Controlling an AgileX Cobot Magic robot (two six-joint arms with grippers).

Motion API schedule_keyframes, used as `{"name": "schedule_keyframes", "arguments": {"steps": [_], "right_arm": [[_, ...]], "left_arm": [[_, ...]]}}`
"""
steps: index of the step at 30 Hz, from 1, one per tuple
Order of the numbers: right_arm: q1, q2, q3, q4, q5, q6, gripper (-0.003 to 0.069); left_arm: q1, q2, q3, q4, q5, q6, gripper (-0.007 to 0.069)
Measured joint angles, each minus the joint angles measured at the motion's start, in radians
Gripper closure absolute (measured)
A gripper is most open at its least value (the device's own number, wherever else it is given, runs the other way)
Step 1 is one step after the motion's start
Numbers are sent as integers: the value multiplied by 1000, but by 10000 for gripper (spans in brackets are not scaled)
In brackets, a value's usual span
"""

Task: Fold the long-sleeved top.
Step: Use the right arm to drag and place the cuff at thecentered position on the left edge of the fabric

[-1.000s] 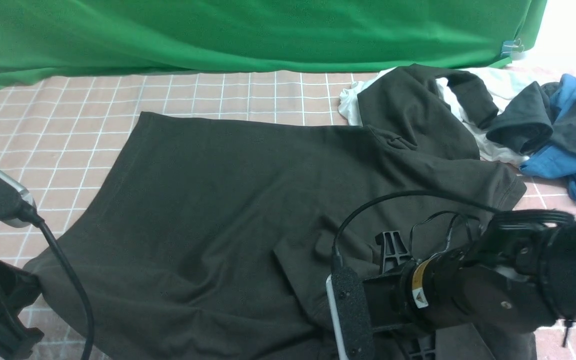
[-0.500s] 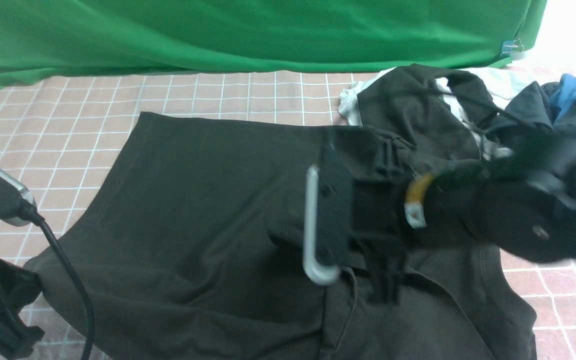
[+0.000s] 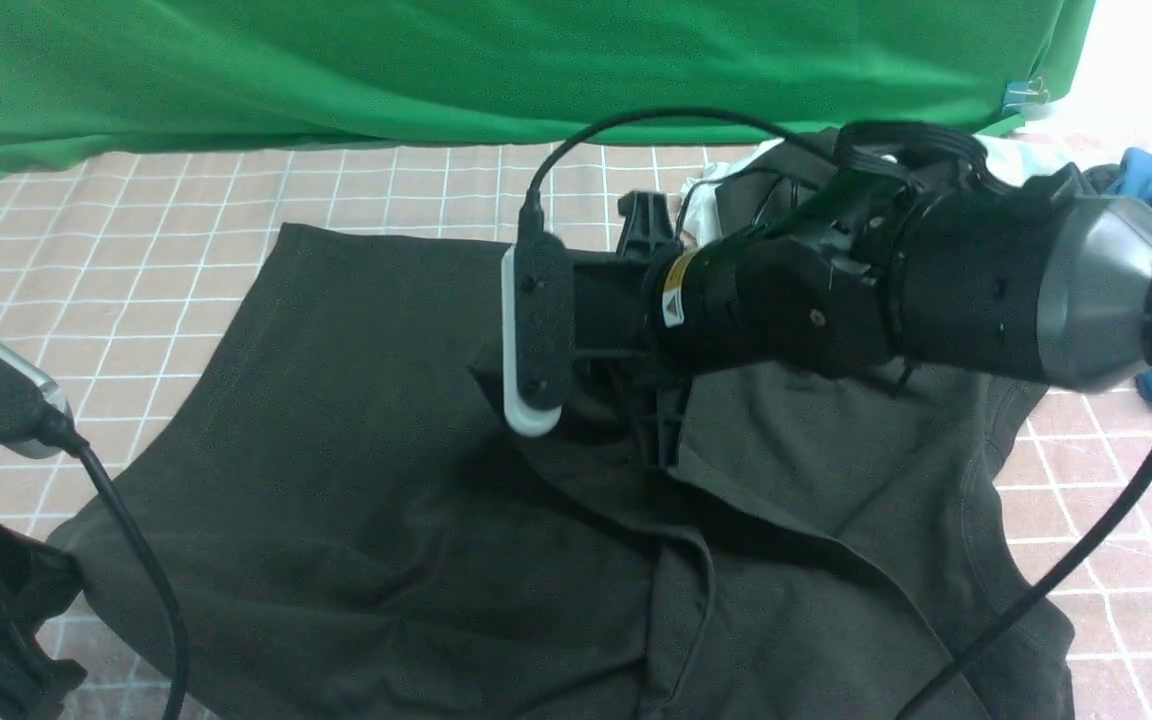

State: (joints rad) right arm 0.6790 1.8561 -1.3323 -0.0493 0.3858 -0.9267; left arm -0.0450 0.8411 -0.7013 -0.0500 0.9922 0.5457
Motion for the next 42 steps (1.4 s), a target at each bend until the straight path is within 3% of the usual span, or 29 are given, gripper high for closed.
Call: {"name": "schedule_keyframes", "arguments": {"steps": [6,8,11,12,13,16,19,22,23,24,28,34,42], "right_arm": [[-35,0,-2,-2,-99,-18,565],[-46,1,-3,-2,-135,-20,528],[-69,9,-3,-2,-201,-6,341],[-81,13,-3,-2,-230,22,232],[-89,13,-3,-2,-241,46,178],[-101,1,-3,-2,-239,128,120],[-102,-39,-3,-3,-177,226,134],[-89,-139,-8,3,49,442,200],[-87,-144,-8,2,49,456,204],[-71,-180,-12,33,214,575,219],[-28,-163,-3,145,439,725,198],[32,-44,13,194,380,814,118],[32,117,13,67,305,873,130]], "left_arm": [[0,0,0,0,0,0,587],[0,0,0,0,0,0,587],[0,0,0,0,0,0,587],[0,0,0,0,0,0,587],[0,0,0,0,1,0,587],[0,0,0,2,14,0,587],[0,0,0,16,35,0,587],[0,0,0,31,48,0,587],[0,0,0,31,48,0,587],[0,0,0,31,42,0,587],[0,0,0,30,8,0,587],[0,0,0,26,-11,0,587],[0,0,0,1,-11,0,587]]}}
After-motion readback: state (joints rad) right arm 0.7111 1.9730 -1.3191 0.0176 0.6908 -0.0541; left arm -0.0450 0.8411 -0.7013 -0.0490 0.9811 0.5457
